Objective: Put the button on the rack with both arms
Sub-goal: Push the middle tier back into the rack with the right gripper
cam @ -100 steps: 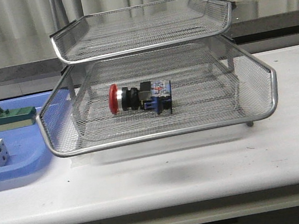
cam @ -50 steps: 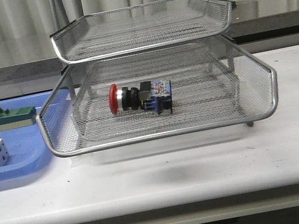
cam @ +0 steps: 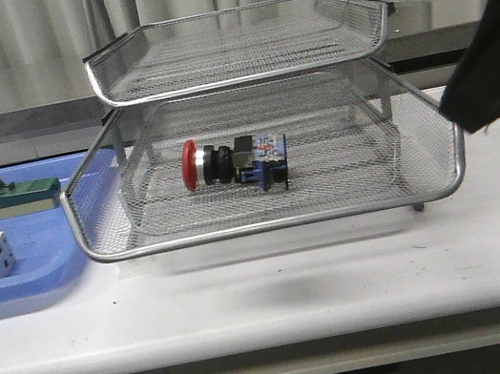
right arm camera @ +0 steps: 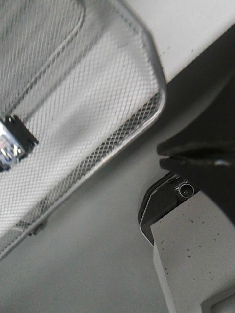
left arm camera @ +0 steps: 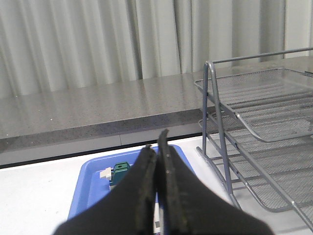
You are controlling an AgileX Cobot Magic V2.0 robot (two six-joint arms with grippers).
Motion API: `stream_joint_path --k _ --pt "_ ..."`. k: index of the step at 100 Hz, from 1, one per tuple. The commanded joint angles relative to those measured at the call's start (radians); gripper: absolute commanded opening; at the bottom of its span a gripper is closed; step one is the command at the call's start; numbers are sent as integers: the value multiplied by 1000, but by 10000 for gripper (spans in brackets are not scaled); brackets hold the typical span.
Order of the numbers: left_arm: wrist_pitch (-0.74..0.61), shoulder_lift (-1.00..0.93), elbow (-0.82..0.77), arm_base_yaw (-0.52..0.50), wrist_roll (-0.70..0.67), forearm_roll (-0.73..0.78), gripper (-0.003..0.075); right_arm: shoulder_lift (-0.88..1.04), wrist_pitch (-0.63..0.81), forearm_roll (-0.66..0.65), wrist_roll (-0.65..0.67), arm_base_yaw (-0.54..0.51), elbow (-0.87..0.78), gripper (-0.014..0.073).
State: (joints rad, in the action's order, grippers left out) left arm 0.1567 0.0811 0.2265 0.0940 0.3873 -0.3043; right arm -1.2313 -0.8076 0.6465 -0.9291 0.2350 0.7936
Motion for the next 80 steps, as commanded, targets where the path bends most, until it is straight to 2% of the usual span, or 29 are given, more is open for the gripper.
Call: stream_joint_path --k 1,12,30,80 --pt "-85 11 25 0 -8 -14 -20 -37 66 2 -22 65 32 -62" --pt "-85 11 25 0 -8 -14 -20 -103 128 -75 -22 148 32 -62" --pt "-85 11 25 0 -8 -14 -20 -179 206 -84 -22 214 37 -62" --pt "-85 11 25 0 -8 -14 -20 -314 368 -139 -22 229 99 -62"
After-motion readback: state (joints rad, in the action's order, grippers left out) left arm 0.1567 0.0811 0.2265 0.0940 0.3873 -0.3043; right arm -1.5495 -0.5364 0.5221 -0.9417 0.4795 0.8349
